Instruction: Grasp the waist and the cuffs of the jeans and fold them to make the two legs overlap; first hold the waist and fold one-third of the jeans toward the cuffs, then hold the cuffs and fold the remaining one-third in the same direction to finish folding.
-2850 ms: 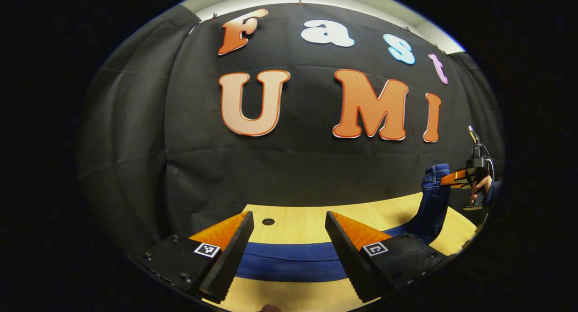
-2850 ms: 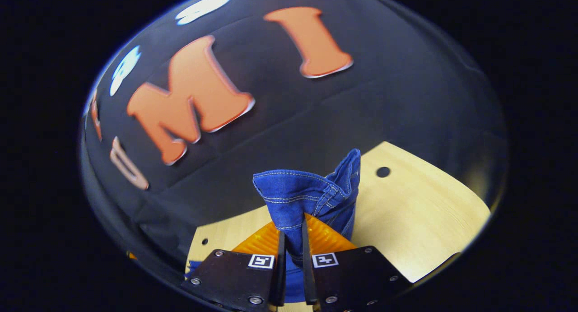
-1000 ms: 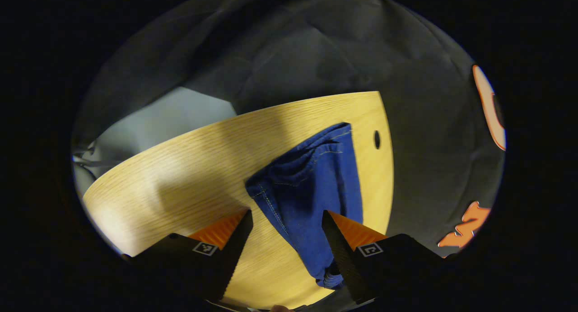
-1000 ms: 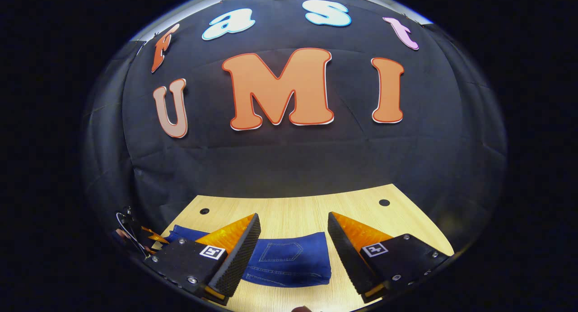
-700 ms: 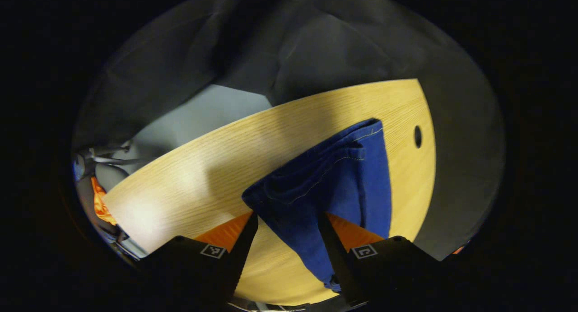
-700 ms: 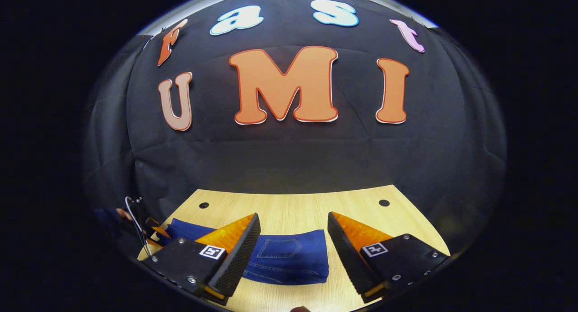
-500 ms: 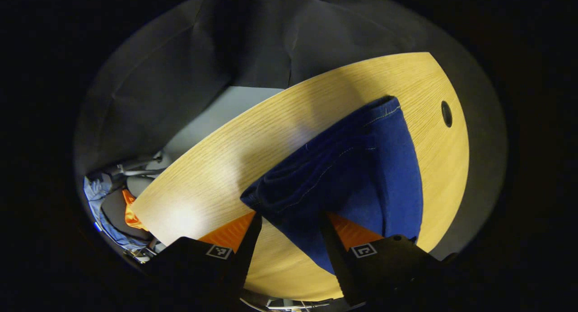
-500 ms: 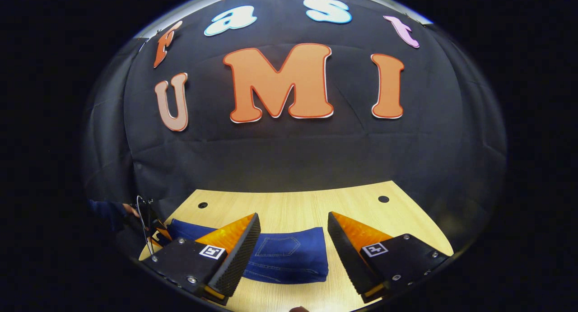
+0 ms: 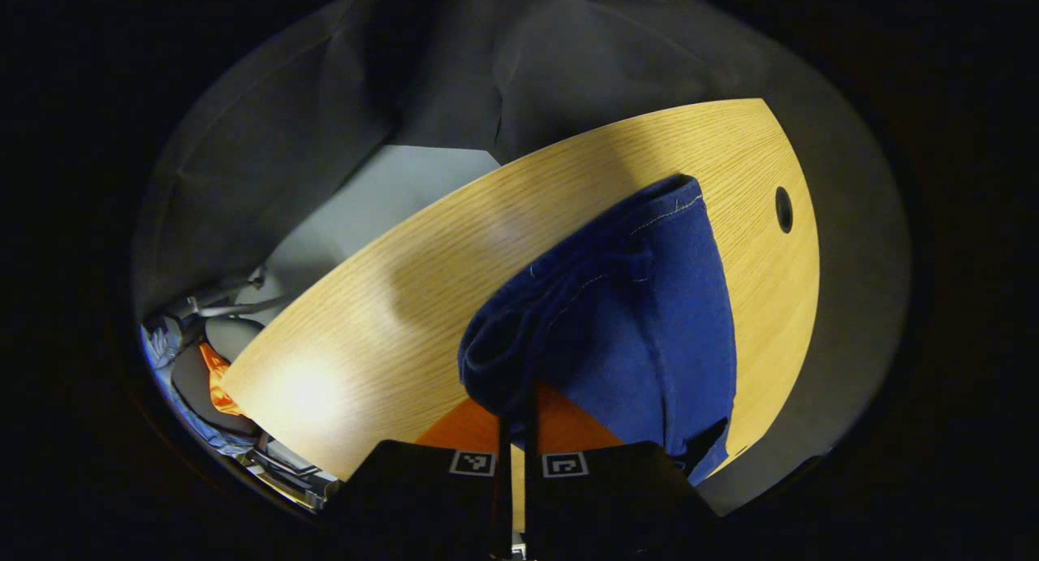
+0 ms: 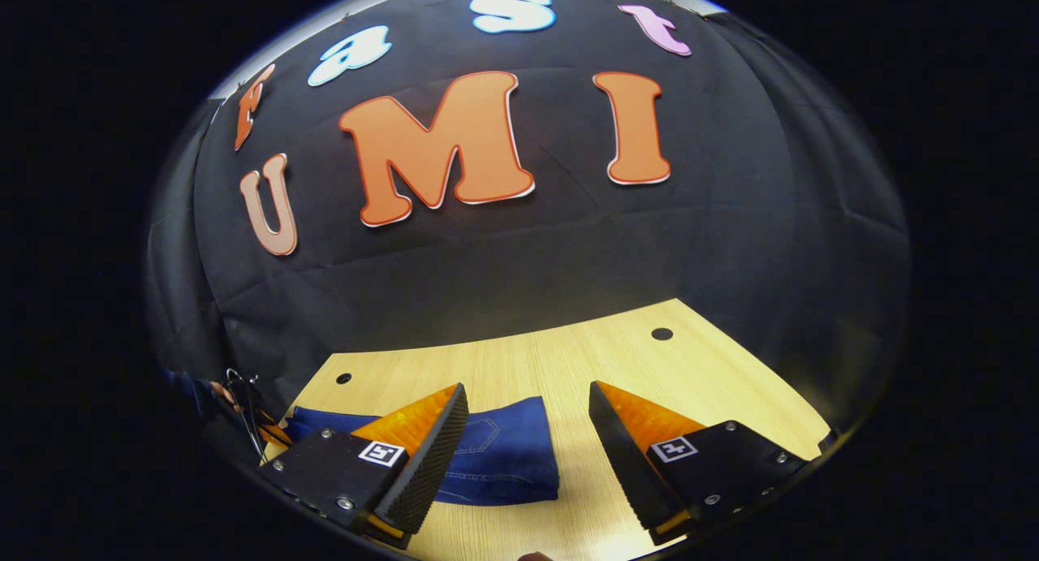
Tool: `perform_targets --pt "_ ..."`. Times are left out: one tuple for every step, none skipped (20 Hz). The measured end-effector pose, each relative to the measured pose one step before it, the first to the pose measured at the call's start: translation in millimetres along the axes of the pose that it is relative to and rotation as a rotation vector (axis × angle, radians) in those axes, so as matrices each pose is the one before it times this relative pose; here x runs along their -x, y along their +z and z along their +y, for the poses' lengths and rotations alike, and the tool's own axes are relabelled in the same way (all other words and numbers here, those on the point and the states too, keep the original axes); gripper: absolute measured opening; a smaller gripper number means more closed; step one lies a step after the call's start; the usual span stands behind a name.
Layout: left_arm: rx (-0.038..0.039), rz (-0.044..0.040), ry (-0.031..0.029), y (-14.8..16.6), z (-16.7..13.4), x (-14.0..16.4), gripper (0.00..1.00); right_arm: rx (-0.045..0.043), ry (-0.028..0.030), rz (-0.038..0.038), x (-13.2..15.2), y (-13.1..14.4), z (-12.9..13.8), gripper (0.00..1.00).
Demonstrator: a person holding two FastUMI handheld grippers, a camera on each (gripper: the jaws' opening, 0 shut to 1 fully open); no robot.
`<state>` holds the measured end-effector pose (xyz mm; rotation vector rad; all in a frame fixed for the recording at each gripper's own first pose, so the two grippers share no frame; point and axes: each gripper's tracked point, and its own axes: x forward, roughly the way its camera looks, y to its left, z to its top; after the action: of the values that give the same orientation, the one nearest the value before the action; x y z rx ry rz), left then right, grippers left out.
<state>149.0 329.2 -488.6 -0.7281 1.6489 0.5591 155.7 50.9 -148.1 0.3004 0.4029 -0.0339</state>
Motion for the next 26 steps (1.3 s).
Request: perform_targets --pt "-0.02594 -0.01588 -0.02977 -1.26 1.66 -0.96 0.06 -0.0055 -0.00078 0.0036 -1.06 0.73 -4.89 0.94" --pt "-0.02302 -0.03937 -0.04572 2.53 -4.45 1.32 0.06 -0.00195 -0.00051 -0.0018 -0.96 2.46 -4.35 0.95" --pt "-0.03121 -0.04612 -0.05089 2.21 -3.73 5.49 0.06 -0.00013 0.00647 -0.00174 -2.03 2.79 -0.98 0.94" --pt "-0.0193 -0.05945 -0.05504 7.68 -9.89 6.16 0.06 0.0048 -0.00083 -0.00295 -2.55 3.73 -3.46 0.95" --pt "-0.01848 -0.04075 -0.03578 4.67 -8.54 5.04 0.02 0.00597 0.00402 -0.00296 -0.94 5.17 -2.76 0.94" --pt "-0.02107 -0.02914 -0.03548 3.04 -9.96 8.77 0.01 0.00508 -0.00059 -0.00556 -2.23 5.04 -3.64 0.94" --pt "-0.02225 -0.02279 -0.02454 -1.8 -9.24 10.09 0.02 -0.00168 0.00594 -0.00608 -2.91 4.8 -2.13 0.94" --pt "-0.0297 -0.03155 -0.02025 1.23 -10.93 7.85 0.02 -0.00775 0.01138 -0.00005 0.91 0.45 1.72 0.94" --pt "-0.01741 -0.02405 -0.01702 -1.35 -9.41 10.06 0.02 -0.00843 0.0065 -0.00301 -0.15 1.81 -0.94 0.95" --pt "-0.01393 -0.01184 -0.03531 -1.47 -13.52 12.09 0.02 -0.00775 0.01397 -0.00242 0.09 2.56 1.12 0.94" --pt "-0.0212 -0.01898 -0.01845 4.51 -10.22 7.33 0.02 0.00009 0.00451 -0.00099 -3.32 1.19 -0.52 0.95" --pt "-0.0377 -0.01204 -0.01378 -2.44 -14.21 8.57 0.02 0.00371 0.00719 -0.00152 -1.42 1.49 -0.17 0.94" --pt "-0.048 -0.01904 -0.01095 -6.09 -16.02 7.59 0.02 0.00669 0.00307 0.00446 -1.36 0.66 0.6 0.94" --pt "-0.0552 -0.02791 -0.01804 -3.35 -19.04 8.46 0.02 0.00596 0.00168 -0.00124 0.1 0.75 -1.41 0.94" --pt "-0.04833 -0.02396 -0.02786 -6.09 -30.42 4.69 0.02 0.00332 0.00288 0.00085 2.52 0.16 -1.94 0.94" --pt "-0.05749 -0.01014 -0.0319 -5.56 -30.66 7.06 0.02 0.00023 -0.00227 -0.0018 1.18 1.22 -3.48 0.94" --pt "-0.05509 -0.00204 -0.03691 -7.04 -33.88 1.81 0.02 -0.00438 0.00699 -0.00306 2.88 0.91 -2.45 0.94" --pt "-0.04906 -0.0103 -0.03231 -1.35 -34.1 1.9 0.02 -0.00538 0.00083 -0.00414 2.01 1.43 -3.68 0.95" --pt "-0.04481 0.0077 -0.04788 -4.61 -38.67 -1.36 0.02 -0.00619 0.00337 -0.00882 2.64 3.03 -4.09 0.94" --pt "-0.05133 0.00139 -0.04131 -5.4 -36.59 -0.7 0.02 -0.00577 -0.00032 -0.00876 2.68 3.28 -4.85 0.94" --pt "-0.05173 0.0139 -0.03831 -9.03 -33.93 -4.42 0.02 -0.00655 0.00087 -0.01324 3.94 3.73 -5.16 0.95" --pt "-0.04088 0.0047 -0.03098 -7.51 -37.51 -8.48 0.02 -0.00736 0.00133 -0.00907 4.21 2.81 -5.02 0.95" --pt "-0.04563 0.02715 -0.03575 -12.84 -28.45 -7.62 0.02 -0.00838 -0.00598 -0.0096 3.38 3.04 -8.72 0.95" --pt "-0.05221 0.01703 -0.00759 -13.85 -24.74 -11.92 0.02 -0.01075 0.00108 -0.00762 3.78 3.25 -7.4 0.95" --pt "-0.04914 0.03004 -0.01489 -15.27 -25.26 -16.35 0.02 -0.00865 -0.01297 -0.00581 3.95 1.85 -11.35 0.94" --pt "-0.02865 0.02887 -0.00868 -13.85 -21.96 -17.69 0.01 -0.00506 -0.00377 -0.00533 3.08 2.16 -8.52 0.95"
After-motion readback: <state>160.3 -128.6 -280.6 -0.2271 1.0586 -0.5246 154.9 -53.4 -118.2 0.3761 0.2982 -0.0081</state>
